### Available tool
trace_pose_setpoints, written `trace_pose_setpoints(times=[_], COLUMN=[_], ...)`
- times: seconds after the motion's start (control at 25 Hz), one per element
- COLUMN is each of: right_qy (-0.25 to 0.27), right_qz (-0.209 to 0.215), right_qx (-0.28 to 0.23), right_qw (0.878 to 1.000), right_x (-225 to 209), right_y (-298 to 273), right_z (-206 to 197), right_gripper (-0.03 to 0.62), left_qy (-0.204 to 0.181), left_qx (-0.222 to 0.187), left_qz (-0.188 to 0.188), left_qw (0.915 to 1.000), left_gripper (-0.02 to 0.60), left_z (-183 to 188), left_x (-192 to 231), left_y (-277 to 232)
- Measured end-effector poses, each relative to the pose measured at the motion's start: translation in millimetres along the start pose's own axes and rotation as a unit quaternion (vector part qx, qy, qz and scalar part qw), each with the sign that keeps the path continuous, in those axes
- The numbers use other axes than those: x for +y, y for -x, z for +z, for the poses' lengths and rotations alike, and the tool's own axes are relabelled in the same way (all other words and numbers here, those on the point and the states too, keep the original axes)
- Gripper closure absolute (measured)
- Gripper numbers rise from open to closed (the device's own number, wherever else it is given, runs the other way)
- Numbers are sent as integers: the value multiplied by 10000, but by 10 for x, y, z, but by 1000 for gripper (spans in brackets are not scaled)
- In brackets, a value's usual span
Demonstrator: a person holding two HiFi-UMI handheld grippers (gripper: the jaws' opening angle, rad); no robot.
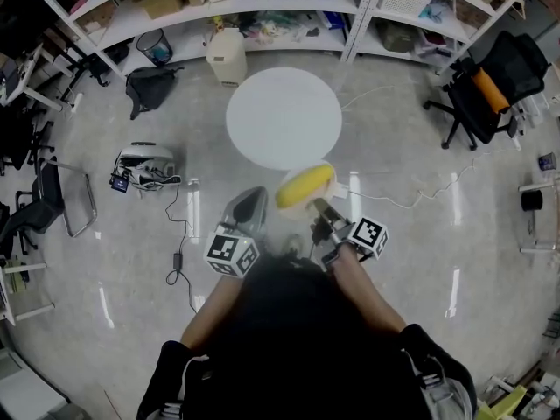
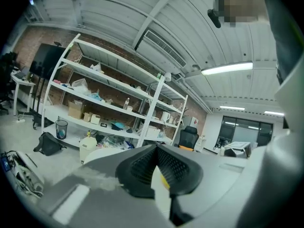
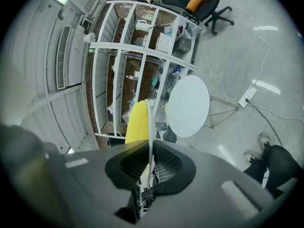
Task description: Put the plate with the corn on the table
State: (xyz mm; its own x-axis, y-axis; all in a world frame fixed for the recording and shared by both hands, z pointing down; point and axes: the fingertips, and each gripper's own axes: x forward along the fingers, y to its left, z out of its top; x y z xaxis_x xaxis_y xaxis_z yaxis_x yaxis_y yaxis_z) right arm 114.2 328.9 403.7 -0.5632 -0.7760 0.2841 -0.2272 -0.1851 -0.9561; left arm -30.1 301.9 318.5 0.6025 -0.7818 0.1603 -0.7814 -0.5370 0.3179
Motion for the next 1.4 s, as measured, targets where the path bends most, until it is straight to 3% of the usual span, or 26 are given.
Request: trace_pose_setpoints(times=[0.28, 0.44, 0.84, 1.4], right_qy=[132, -5, 70, -50], right_qz=[58, -155, -96, -330], right_qx=[98, 114, 81, -17], right_qw=[9998, 9998, 9999, 9994], right_x=[-27, -125, -118, -21], right_y=[33, 66, -106, -630], right_z=[24, 18, 98, 338], right_gripper=[560, 559, 559, 559], left_qy=[-37, -49, -213, -38], left_qx=[-42, -26, -17, 118], left_qz=[191, 256, 127, 69], left_qw=[9998, 9997, 9997, 9999], left_gripper=[578, 578, 578, 578], left_z=[-40, -73, -27, 133], left_x=[-12, -7, 122, 733], left_y=[64, 74, -102, -620])
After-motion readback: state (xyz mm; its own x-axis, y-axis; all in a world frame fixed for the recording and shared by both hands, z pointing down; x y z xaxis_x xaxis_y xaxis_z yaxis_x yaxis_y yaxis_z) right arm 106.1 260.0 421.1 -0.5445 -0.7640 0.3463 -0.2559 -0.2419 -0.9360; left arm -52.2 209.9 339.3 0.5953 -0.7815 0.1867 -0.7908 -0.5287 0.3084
